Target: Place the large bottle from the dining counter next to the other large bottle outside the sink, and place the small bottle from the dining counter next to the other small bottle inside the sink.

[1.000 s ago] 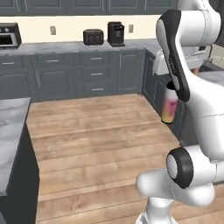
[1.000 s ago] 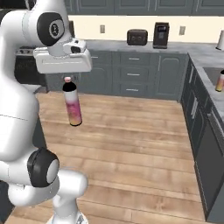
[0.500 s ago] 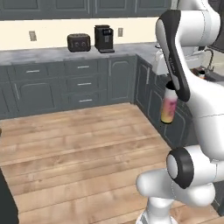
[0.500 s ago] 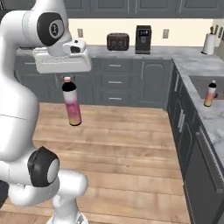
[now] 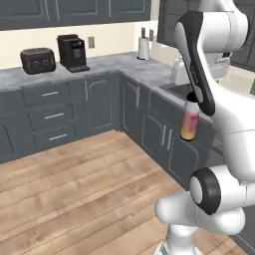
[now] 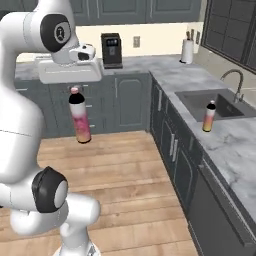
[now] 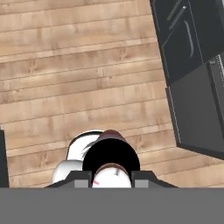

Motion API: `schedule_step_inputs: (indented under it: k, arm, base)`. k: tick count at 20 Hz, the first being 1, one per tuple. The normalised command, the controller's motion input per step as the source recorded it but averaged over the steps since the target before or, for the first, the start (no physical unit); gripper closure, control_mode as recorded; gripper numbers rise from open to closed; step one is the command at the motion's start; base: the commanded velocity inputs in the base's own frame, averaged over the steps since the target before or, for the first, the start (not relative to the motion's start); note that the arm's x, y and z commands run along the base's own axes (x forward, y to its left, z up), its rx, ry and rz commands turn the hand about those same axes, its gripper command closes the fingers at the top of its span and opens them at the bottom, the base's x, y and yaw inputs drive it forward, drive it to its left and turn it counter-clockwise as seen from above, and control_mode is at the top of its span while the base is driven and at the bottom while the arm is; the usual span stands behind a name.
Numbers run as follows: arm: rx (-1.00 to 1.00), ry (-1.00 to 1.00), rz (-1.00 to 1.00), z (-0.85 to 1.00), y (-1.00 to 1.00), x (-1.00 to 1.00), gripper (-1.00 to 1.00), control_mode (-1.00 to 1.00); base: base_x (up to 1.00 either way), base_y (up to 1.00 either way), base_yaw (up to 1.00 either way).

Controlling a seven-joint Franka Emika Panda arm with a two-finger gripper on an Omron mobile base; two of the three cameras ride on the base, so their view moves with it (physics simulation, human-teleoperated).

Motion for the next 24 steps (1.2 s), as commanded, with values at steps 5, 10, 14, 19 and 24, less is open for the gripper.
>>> schedule_step_inputs:
  k: [5, 10, 14, 19, 24]
  arm:
    - [0.00, 0.00, 0.00, 0.00, 0.00, 0.00, 1.00, 1.00]
    - [0.00, 0.00, 0.00, 0.00, 0.00, 0.00, 1.00, 1.00]
    - [0.00, 0.00, 0.00, 0.00, 0.00, 0.00, 1.00, 1.00]
    - [0.00, 0.00, 0.00, 0.00, 0.00, 0.00, 1.00, 1.00]
    - [0.00, 0.00, 0.00, 0.00, 0.00, 0.00, 1.00, 1.00]
  base:
    - [0.72, 0.00, -0.53]
    - [0.40, -0.01, -0.55]
    - [0.31, 0.00, -0.47]
    - [0.41, 0.00, -0.47]
    - [0.56, 0.00, -0.45]
